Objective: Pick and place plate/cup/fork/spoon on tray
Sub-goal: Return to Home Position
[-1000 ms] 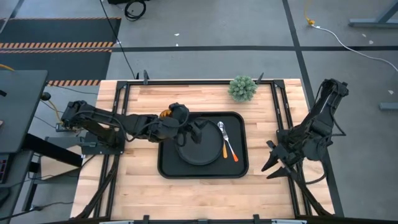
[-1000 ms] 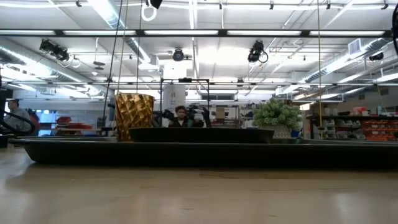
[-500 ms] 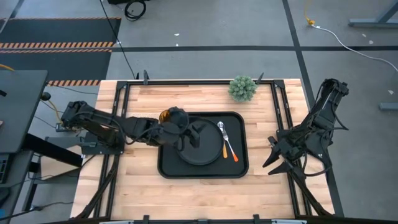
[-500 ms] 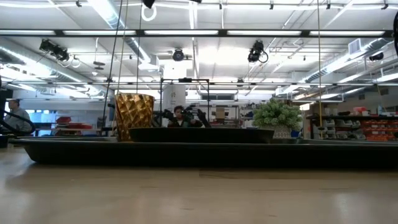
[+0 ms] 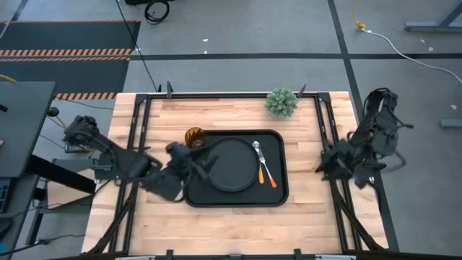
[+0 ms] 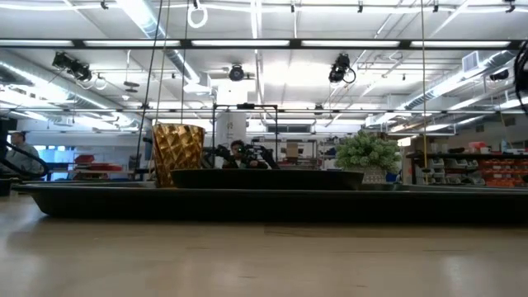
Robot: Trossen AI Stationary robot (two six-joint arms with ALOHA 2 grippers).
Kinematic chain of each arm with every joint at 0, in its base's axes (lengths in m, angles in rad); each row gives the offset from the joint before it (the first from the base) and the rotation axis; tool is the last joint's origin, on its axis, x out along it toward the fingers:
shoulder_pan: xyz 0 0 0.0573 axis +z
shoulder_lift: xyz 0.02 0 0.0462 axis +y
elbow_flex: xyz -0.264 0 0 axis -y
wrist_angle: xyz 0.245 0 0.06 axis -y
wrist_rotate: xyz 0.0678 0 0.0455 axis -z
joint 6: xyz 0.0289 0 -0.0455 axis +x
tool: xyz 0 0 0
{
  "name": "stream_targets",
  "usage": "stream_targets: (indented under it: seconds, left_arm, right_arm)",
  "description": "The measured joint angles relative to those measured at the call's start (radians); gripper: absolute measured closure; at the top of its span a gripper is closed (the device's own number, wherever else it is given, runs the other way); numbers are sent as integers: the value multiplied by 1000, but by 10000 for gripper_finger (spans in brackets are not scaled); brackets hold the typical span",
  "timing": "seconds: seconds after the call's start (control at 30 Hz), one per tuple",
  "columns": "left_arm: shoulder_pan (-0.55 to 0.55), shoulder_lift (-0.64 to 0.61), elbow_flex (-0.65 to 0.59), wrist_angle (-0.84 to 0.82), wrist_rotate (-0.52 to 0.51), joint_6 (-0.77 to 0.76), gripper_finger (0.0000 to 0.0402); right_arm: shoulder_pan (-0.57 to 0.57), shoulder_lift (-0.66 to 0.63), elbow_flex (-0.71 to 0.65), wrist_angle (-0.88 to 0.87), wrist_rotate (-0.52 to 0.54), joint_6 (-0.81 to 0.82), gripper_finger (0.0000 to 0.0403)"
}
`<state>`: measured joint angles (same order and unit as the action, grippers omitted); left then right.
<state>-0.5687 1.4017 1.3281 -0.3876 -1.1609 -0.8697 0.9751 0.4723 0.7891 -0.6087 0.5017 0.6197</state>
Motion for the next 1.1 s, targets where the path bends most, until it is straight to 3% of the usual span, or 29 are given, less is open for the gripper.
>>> stream_targets:
  seconds: [0.17,0.33,0.43,0.63,0.93,1.1]
  left_arm:
    - [-138,-2,0,-120,-136,-154,168]
    - [-283,18,-11,-310,-294,-391,168]
    - [-368,18,-79,-352,-402,-530,168]
    - [-452,18,-238,-350,-410,-753,168]
    - [-451,-25,-362,-443,-410,-859,168]
    - [-447,-125,-424,-655,-365,-1177,168]
  right_arm:
    - [53,-108,-46,41,142,33,241]
    - [66,-127,-164,215,166,-23,241]
    - [66,-126,-236,273,189,-27,241]
    - [66,-136,-388,439,249,-19,241]
    - [65,-130,-553,752,149,31,241]
    - [-6,-93,-596,764,166,121,242]
